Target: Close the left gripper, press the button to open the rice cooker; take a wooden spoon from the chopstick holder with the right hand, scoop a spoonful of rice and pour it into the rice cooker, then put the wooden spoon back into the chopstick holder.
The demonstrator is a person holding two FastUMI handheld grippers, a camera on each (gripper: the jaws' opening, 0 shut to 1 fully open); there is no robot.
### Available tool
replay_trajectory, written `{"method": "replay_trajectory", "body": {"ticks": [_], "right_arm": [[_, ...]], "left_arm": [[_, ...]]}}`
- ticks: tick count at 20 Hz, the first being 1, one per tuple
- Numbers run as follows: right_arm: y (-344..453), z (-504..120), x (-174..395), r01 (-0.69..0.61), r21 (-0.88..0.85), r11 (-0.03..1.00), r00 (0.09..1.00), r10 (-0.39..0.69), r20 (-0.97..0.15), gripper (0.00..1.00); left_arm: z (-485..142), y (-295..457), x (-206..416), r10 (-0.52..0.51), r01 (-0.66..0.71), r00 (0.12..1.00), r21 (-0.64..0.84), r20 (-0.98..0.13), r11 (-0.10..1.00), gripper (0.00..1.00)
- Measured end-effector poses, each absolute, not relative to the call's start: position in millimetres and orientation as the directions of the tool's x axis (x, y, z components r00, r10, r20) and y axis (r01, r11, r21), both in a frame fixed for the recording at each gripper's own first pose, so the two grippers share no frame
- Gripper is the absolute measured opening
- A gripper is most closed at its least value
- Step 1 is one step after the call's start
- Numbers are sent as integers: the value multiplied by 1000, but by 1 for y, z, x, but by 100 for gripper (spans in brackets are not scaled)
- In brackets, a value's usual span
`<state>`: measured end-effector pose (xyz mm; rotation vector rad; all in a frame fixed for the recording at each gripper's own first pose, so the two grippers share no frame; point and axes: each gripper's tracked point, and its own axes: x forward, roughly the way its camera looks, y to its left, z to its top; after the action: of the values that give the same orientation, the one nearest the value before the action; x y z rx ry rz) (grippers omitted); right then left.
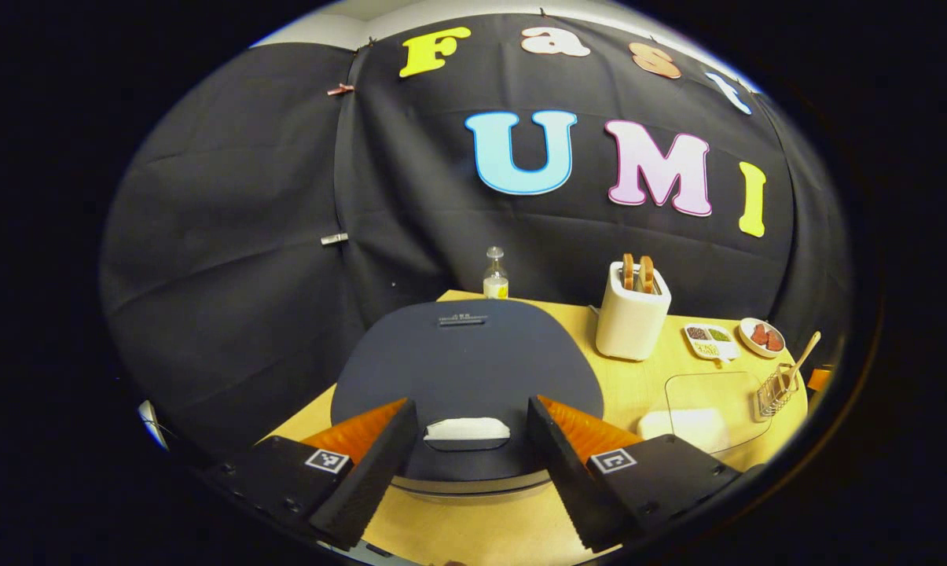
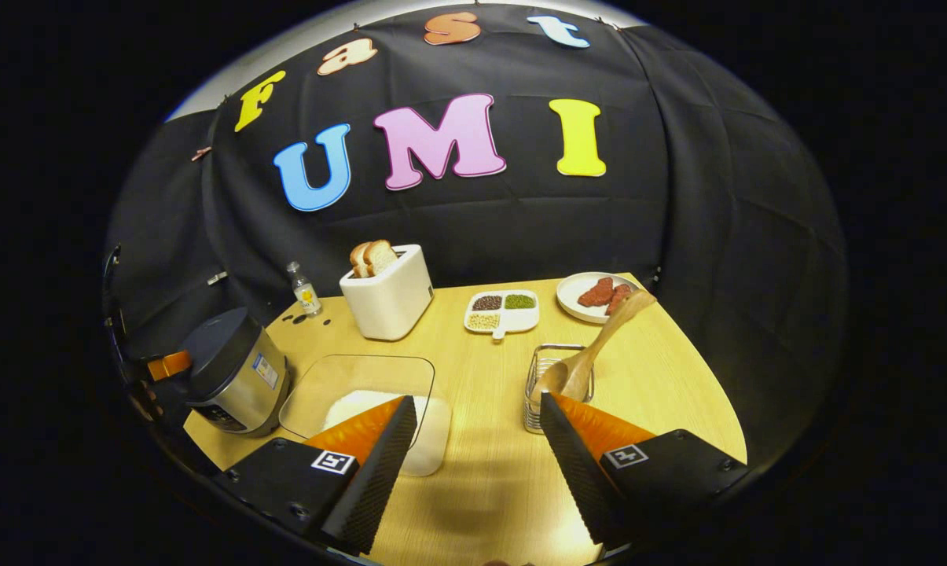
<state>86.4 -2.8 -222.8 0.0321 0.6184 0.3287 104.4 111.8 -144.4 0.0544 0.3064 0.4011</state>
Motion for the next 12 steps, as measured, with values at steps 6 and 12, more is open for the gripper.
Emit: {"method": "replay_trajectory", "body": {"ticks": [6,12], "right_arm": [[-1,-140,108,-286,116,951,868,309,-389,99],[-5,-68,62,-196,32,980,950,198,-242,98]], "left_arm": [[-52,23,106,249,-243,966,88,-72,966,95],[-17,-39,69,36,-38,999,104,25,994,95]]}}
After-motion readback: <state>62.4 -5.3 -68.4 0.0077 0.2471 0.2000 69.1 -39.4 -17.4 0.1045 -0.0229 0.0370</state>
